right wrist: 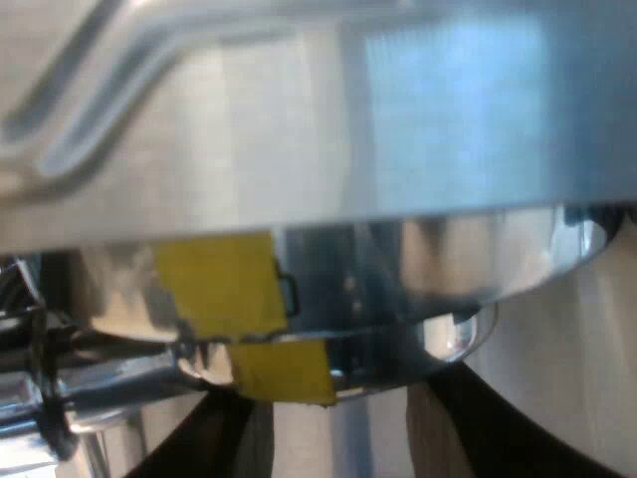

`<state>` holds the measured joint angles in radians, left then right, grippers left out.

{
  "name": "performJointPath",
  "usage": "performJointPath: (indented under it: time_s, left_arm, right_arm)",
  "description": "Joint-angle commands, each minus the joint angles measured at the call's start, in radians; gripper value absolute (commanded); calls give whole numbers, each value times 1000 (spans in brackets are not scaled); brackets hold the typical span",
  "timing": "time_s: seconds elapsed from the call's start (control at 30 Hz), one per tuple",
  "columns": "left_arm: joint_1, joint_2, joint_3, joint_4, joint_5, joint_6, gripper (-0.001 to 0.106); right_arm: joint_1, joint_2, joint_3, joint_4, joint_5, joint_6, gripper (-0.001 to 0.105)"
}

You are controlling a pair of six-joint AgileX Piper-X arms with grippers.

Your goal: Put the handle in the coffee machine

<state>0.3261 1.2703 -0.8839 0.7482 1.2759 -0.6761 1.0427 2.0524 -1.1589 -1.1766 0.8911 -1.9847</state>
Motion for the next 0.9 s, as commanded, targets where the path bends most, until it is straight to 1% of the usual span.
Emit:
performJointPath:
  time_s: [0.03,0.07,0.1,0.13,0.2,0.23,0.27,0.33,0.37,0.4,0.47,0.53,0.57,0.6,0.67,0.7,0.77,0.83,0.9]
  left_arm:
    - [59,-44,-7,-13,50,-1,56]
    - [69,-49,-7,-13,49,-6,54]
    - [83,-58,-7,-19,37,-34,45]
    - [85,-60,-7,-21,37,-40,43]
    - [93,-67,-7,-36,-7,-102,8]
    - [93,-66,-7,-54,-33,-114,0]
    - [89,-66,-7,-59,-51,-120,1]
    - [75,-66,-7,-93,-136,-153,1]
    - [68,-66,-10,-101,-162,-159,1]
    - [57,-66,-14,-109,-212,-158,1]
    - [30,-66,-28,-127,-282,-158,1]
    - [8,-66,-45,-124,-317,-158,1]
    - [-9,-66,-58,-123,-351,-158,1]
    - [-16,-66,-64,-123,-370,-158,1]
    - [-53,-66,-84,-123,-464,-158,1]
    - [-61,-66,-86,-123,-477,-158,1]
    - [-87,-66,-97,-112,-521,-158,1]
    - [-104,-66,-106,-89,-546,-154,1]
    - [-110,-66,-108,-80,-550,-153,1]
  right_arm:
    - [-4,-50,-29,-127,-23,-8,35]
    - [-4,-50,-29,-127,-23,-8,35]
    - [-4,-50,-29,-127,-23,-8,35]
    - [-2,-50,-29,-127,-23,-8,35]
    - [-1,-50,-29,-127,-23,-8,35]
    - [-1,-50,-29,-127,-23,-8,35]
    - [-1,-50,-29,-127,-23,-8,35]
    - [-1,-50,-29,-127,-23,-10,35]
    - [-1,-50,-29,-127,-23,-10,35]
    - [-1,-50,-29,-127,-23,-12,35]
    - [-1,-50,-29,-127,-23,-17,35]
    - [-1,-50,-29,-127,-23,-16,35]
    - [-1,-50,-29,-127,-23,-16,35]
    - [-1,-50,-29,-127,-23,-16,35]
    - [-1,-50,-29,-127,-23,-16,35]
    - [-1,-50,-29,-127,-23,-16,35]
    - [-1,-50,-29,-127,-23,-16,35]
    - [-1,-50,-29,-127,-23,-22,35]
    - [-1,-50,-29,-127,-23,-36,35]
